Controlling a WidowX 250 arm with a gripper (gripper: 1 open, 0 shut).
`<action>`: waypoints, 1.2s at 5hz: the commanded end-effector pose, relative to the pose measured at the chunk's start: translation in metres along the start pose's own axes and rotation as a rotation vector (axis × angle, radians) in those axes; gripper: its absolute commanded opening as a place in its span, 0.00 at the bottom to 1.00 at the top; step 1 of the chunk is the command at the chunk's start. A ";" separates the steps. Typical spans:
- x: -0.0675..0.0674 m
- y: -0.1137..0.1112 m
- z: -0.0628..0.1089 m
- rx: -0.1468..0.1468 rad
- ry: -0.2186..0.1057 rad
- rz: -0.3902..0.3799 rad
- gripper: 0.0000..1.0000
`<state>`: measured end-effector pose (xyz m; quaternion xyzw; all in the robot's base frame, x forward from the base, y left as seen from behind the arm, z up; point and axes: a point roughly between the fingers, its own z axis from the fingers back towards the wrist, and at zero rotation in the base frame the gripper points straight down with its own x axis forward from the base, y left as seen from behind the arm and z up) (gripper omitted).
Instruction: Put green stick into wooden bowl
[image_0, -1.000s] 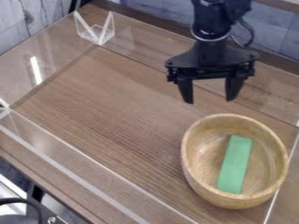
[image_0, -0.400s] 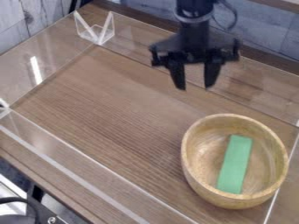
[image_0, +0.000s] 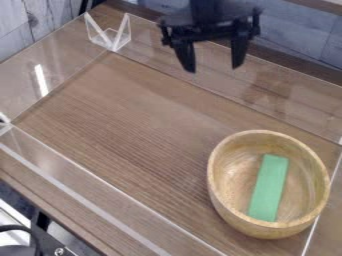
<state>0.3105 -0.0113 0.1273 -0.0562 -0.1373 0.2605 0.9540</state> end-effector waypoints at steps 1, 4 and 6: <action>0.010 -0.004 -0.012 0.005 -0.056 0.061 1.00; -0.004 -0.012 0.018 -0.043 -0.035 -0.139 1.00; 0.007 0.001 0.007 -0.035 -0.081 -0.135 0.00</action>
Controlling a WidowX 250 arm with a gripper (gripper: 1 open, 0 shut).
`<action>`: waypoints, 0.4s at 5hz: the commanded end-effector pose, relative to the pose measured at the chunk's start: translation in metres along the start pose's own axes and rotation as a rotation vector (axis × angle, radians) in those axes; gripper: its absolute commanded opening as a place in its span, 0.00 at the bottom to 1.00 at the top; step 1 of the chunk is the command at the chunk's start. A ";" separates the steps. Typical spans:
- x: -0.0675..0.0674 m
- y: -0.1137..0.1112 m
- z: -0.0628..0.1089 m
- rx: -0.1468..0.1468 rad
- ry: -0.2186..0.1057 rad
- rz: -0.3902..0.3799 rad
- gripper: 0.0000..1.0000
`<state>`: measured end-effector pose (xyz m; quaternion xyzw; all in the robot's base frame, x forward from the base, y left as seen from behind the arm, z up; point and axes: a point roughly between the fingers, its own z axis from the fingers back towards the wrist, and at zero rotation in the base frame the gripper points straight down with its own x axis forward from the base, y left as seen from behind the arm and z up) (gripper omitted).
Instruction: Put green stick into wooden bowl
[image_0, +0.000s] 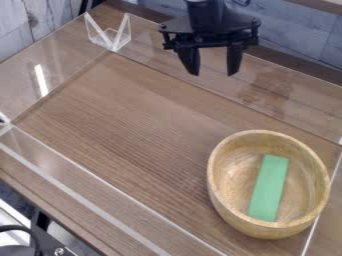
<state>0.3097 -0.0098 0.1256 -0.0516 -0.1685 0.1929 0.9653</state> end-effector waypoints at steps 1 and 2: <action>0.010 -0.007 0.010 0.008 -0.041 0.001 1.00; 0.016 -0.015 0.014 0.015 -0.055 0.005 1.00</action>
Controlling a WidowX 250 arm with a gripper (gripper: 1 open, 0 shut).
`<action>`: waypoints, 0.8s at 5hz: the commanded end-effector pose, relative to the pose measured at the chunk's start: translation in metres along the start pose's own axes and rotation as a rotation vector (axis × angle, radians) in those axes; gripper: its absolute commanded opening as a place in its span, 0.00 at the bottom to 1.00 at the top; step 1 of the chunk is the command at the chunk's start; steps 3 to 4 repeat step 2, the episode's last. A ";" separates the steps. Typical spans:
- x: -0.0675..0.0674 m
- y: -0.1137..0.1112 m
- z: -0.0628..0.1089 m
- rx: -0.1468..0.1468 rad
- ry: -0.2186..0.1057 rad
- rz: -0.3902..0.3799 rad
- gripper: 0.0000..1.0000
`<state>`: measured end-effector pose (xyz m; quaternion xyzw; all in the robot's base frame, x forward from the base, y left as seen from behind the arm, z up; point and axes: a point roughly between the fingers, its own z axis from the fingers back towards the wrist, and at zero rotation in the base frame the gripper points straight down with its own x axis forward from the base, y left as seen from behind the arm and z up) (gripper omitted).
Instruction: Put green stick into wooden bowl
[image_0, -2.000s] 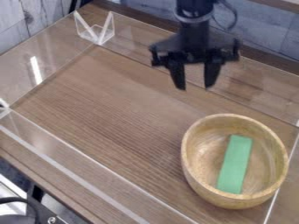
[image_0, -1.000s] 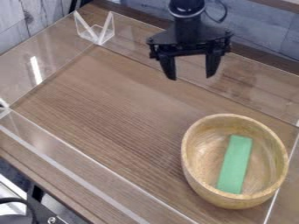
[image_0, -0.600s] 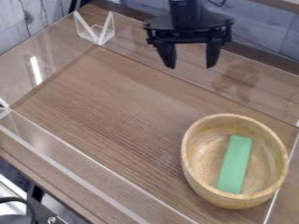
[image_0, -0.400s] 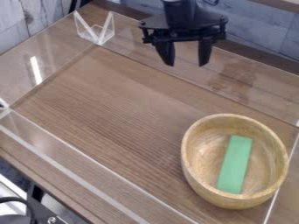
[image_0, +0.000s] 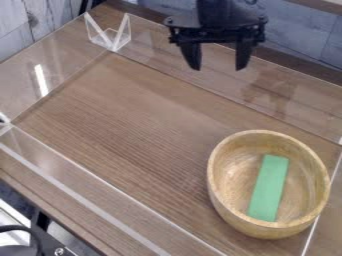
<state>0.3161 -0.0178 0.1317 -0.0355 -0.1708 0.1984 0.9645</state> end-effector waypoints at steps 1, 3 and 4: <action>0.009 0.007 0.006 -0.003 -0.033 0.025 1.00; 0.007 0.018 0.002 0.007 -0.018 0.050 1.00; 0.007 0.018 0.002 0.007 -0.018 0.050 1.00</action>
